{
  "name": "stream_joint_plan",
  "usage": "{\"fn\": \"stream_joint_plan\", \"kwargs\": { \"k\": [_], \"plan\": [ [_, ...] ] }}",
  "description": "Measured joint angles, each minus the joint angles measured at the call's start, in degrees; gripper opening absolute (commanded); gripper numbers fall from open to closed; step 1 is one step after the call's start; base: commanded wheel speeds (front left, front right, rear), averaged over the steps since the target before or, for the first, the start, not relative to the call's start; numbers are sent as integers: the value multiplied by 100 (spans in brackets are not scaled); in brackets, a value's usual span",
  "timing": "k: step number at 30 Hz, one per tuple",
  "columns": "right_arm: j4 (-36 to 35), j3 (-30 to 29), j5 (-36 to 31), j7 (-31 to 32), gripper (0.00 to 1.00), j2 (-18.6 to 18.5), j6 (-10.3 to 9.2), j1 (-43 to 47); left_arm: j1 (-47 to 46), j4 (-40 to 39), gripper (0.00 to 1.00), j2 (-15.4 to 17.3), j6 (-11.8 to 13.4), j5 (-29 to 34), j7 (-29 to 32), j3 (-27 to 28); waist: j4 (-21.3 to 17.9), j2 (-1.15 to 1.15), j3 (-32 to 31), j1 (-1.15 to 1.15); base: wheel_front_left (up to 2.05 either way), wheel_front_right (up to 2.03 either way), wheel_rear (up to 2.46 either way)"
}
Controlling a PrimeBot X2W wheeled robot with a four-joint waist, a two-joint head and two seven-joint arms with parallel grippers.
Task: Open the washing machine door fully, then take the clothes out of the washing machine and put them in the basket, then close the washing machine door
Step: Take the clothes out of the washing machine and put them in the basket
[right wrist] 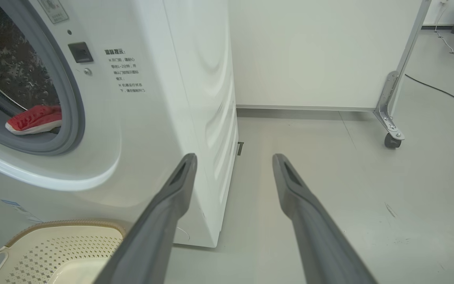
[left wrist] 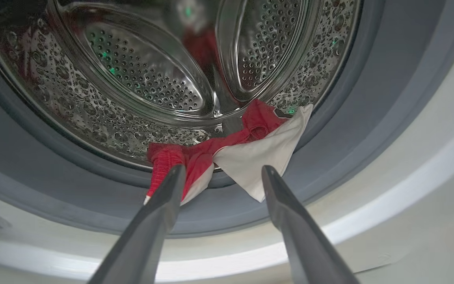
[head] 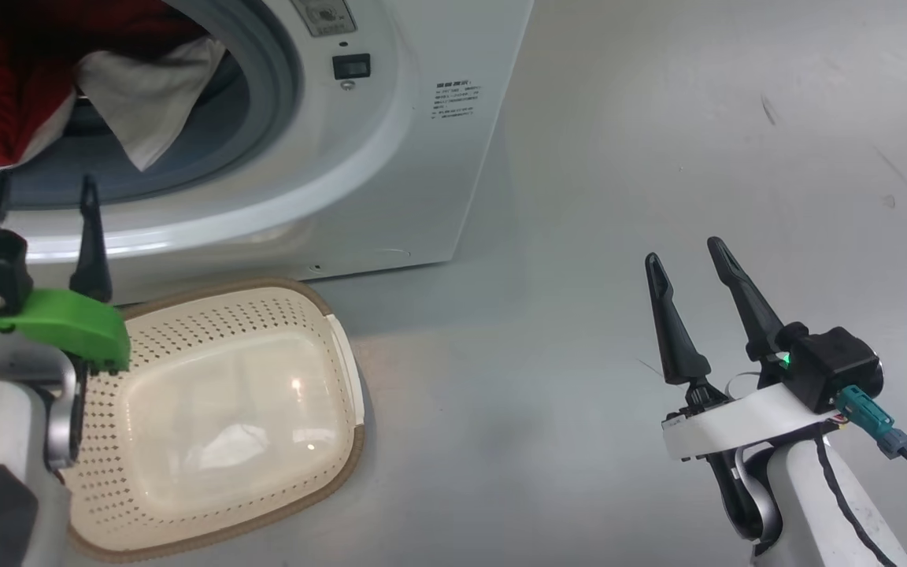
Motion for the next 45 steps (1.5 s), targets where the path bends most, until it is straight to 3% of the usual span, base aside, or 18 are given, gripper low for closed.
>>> {"fn": "stream_joint_plan", "kwargs": {
  "k": [9, 21, 45],
  "plan": [
    [7, 73, 67, 0, 100, 46, 65, -339, -1067, 630, 100, 497, 8, 447, 711, 159, -429, 0, 604, 0, 0, 0, 0],
    [79, 169, 108, -15, 100, 86, 121, -513, -1972, 1484, 100, 1031, 9, 1221, 1536, 193, -741, 0, 959, 1, 0, 0, 0],
    [152, 224, 146, -15, 100, 121, 164, -742, -3014, 2539, 100, 1046, 10, 1780, 2412, 21, -831, 0, 1211, 0, 0, 0, 0]
  ]
}}
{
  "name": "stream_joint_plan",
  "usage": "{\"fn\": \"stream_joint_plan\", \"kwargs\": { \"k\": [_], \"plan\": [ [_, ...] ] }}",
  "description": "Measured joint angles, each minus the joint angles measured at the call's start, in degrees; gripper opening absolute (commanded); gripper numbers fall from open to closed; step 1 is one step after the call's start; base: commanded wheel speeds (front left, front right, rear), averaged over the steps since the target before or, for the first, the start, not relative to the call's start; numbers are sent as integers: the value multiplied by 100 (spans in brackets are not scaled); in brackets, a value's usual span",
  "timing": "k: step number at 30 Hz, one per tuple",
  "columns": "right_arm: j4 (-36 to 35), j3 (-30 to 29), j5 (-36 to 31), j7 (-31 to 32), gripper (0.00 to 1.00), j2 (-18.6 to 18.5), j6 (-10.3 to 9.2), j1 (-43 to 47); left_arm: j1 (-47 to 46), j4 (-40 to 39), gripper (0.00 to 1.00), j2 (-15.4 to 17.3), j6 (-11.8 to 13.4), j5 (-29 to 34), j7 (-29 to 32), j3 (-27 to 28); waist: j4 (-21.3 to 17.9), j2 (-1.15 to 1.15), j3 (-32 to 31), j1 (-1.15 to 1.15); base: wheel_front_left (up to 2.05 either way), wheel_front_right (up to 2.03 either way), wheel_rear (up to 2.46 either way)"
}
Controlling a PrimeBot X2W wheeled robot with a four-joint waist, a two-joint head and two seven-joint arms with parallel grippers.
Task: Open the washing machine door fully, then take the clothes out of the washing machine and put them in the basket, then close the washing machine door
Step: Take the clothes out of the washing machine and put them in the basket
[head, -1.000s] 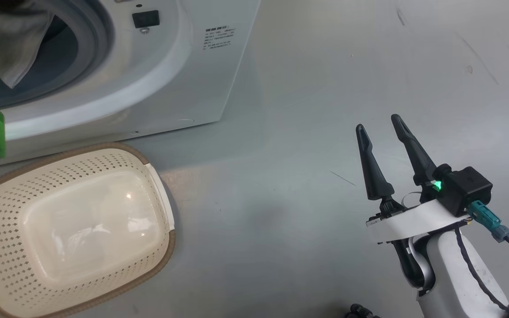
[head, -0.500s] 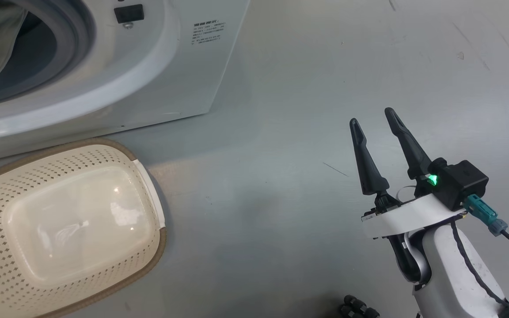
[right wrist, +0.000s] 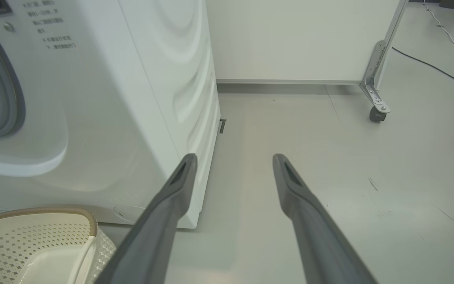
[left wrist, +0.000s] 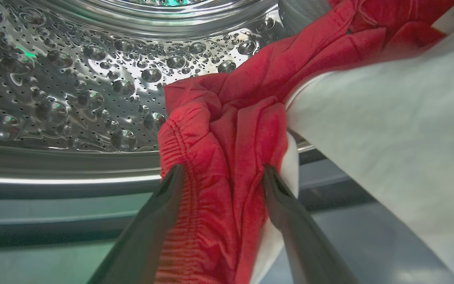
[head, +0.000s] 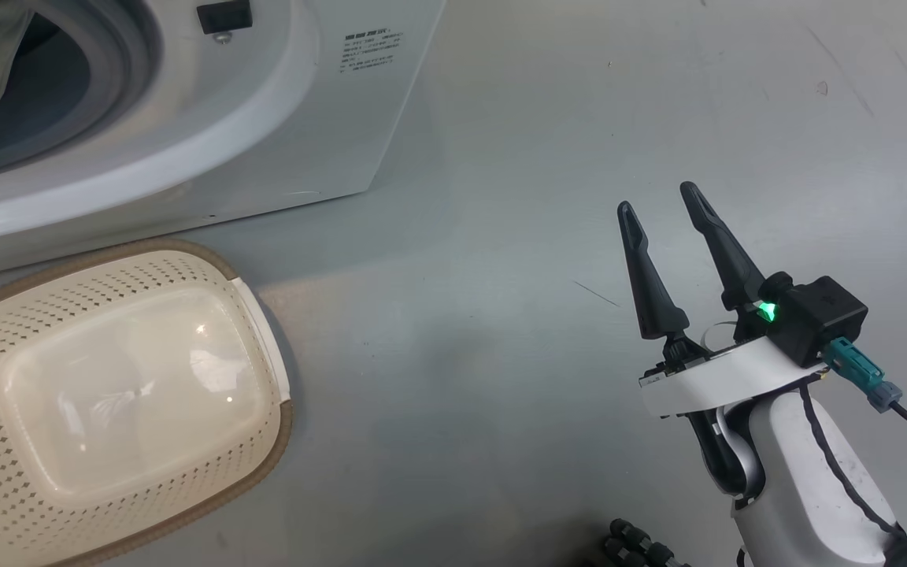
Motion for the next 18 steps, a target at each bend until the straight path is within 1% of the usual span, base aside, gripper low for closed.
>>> {"fn": "stream_joint_plan", "kwargs": {
  "k": [5, 6, 7, 8, 14, 18],
  "plan": [
    [8, 4, 0, 0, 100, 1, 27, -65, -157, 124, 100, -9, 0, 3, 79, 26, -9, 0, 35, 0, 0, 0, 0],
    [11, 5, 0, -1, 100, 2, 27, -66, -183, 152, 59, -14, 0, 1, 94, 35, -10, 0, 41, 0, 0, 0, 0],
    [18, 5, 0, 0, 100, 2, 27, -66, -208, 179, 3, -25, 0, -8, 105, 40, -10, 0, 45, 0, 0, 0, 0],
    [21, 5, 0, 0, 100, 2, 27, -66, -227, 201, 0, -42, 0, -12, 110, 40, -10, 0, 49, 0, 0, 0, 0],
    [29, -5, 0, 0, 100, 2, 27, -93, -272, 302, 0, -112, 0, -11, 55, 38, 7, 0, 49, 0, 0, 0, 0],
    [41, -57, 0, 0, 100, 3, 29, -115, -292, 417, 0, -210, 2, -11, -100, 59, 42, 0, 15, 0, 0, 0, 0]
  ]
}}
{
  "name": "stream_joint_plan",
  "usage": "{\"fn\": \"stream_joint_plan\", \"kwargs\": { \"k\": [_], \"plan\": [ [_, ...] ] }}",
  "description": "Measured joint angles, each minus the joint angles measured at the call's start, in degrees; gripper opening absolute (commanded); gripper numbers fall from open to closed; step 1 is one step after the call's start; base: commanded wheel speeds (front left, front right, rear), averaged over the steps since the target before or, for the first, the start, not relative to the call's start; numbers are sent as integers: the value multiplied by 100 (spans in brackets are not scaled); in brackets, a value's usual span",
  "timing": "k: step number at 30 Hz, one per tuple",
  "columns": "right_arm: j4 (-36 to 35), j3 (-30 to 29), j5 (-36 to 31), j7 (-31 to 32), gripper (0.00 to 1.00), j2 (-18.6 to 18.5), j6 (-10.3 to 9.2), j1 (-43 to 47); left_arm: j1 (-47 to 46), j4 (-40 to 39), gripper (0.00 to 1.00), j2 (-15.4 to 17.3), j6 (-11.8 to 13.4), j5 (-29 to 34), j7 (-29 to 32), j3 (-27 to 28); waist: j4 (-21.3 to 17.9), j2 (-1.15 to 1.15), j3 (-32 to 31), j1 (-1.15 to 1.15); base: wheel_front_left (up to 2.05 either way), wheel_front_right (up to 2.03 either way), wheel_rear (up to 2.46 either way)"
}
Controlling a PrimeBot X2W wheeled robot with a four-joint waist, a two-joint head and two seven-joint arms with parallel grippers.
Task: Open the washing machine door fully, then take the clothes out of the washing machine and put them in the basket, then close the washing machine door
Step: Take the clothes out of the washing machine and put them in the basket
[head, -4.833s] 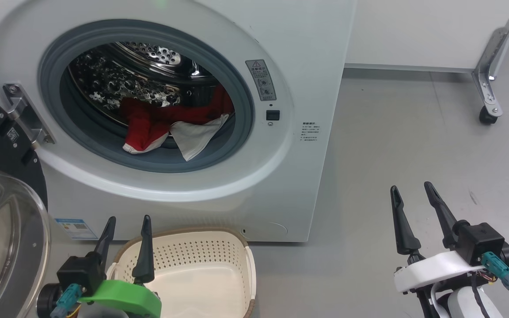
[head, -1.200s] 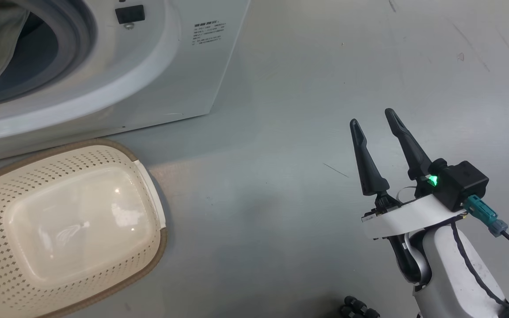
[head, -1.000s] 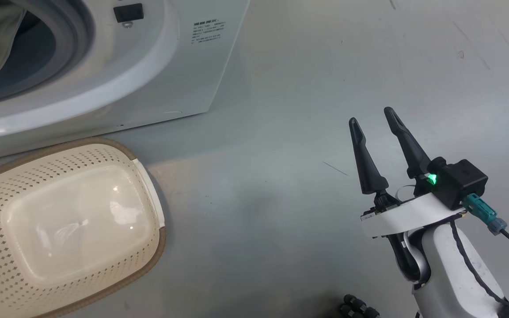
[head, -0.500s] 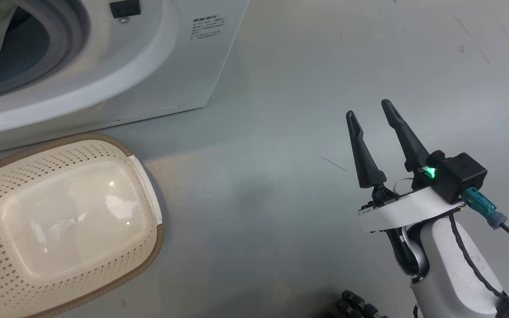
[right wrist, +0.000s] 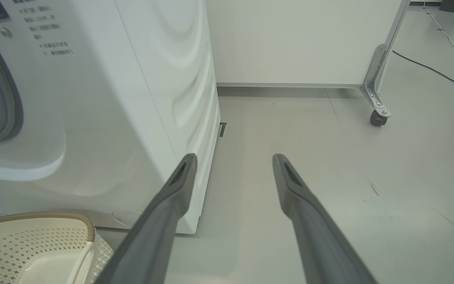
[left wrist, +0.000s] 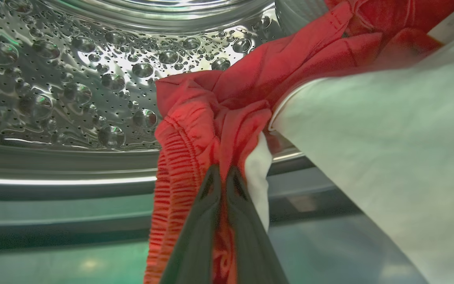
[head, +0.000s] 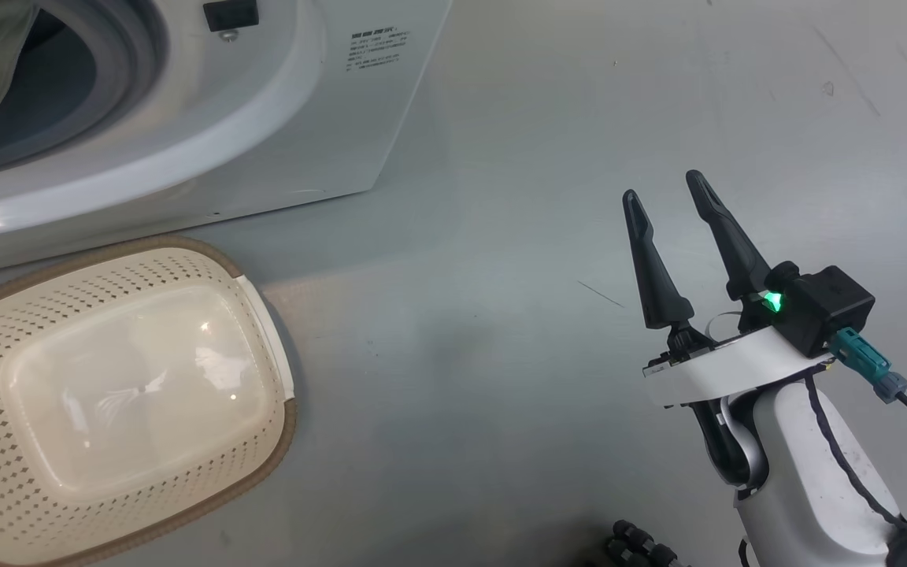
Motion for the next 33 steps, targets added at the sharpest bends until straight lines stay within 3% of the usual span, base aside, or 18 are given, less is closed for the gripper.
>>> {"fn": "stream_joint_plan", "kwargs": {
  "k": [7, 17, 25, 33],
  "plan": [
    [49, -75, -12, -1, 100, 1, 0, -2, 0, 154, 0, -216, 40, -20, -283, 68, 94, 0, -122, 0, 0, 0, 0],
    [97, -272, -127, -1, 100, -4, -1, -4, 104, 264, 0, -849, 40, -386, -1212, 75, 327, 0, -469, 0, 0, 0, 0],
    [198, -404, -274, -1, 100, -84, -3, 40, 690, 443, 0, -1213, 27, -630, -1980, 10, 576, 0, -895, 0, 0, 0, 0],
    [345, -524, -316, -1, 100, -144, -12, 347, 1314, 532, 0, -1582, -319, -867, -2761, -104, 853, 0, -1421, 0, 0, 0, 0]
  ]
}}
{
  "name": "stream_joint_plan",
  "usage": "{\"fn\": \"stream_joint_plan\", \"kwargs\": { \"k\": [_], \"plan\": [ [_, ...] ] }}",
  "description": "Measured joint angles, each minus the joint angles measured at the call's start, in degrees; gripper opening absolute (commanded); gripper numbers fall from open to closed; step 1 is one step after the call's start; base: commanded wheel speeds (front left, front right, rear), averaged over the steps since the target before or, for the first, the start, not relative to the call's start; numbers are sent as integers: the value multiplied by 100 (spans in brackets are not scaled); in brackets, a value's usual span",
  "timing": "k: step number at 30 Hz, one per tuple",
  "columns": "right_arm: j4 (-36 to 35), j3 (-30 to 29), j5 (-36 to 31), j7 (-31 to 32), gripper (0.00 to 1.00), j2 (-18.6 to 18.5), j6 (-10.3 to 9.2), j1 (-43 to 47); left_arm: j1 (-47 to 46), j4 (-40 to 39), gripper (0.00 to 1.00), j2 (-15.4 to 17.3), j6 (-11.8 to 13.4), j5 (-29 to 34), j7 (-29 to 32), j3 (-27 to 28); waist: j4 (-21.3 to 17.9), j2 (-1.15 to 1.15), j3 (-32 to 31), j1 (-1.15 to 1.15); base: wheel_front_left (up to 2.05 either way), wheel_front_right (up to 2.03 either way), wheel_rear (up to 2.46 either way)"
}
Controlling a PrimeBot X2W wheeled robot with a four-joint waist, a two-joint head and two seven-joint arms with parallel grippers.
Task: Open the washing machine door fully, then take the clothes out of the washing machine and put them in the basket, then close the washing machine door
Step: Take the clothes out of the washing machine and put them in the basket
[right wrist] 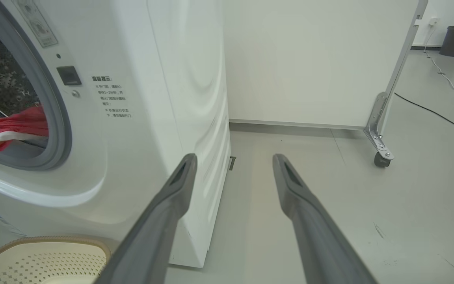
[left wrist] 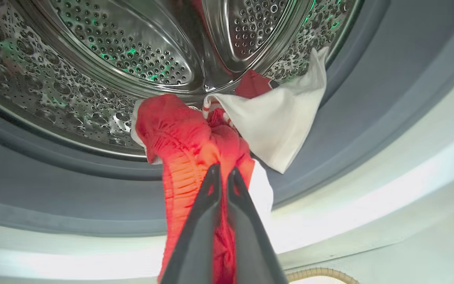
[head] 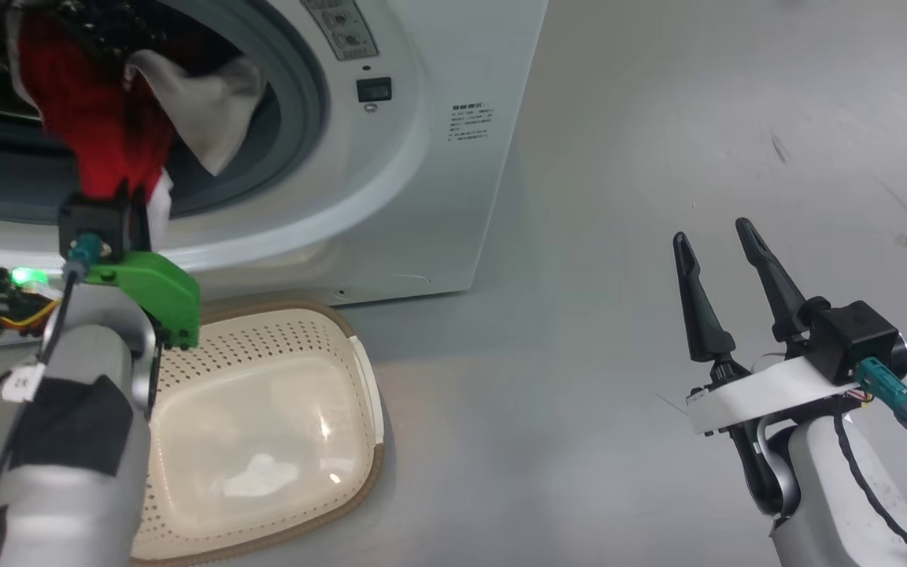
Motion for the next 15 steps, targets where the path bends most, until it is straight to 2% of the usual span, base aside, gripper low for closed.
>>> {"fn": "stream_joint_plan", "kwargs": {
  "k": [7, 15],
  "plan": [
    [38, -85, -20, 0, 100, -30, -43, 301, 636, -16, 0, -216, -113, -209, -669, 15, 263, 0, -590, 0, 0, 0, 0],
    [40, -163, -27, 0, 100, -36, -96, 611, 1155, -357, 0, -316, -224, -370, -768, 42, 521, 0, -1096, 0, 0, 0, 0]
  ]
}}
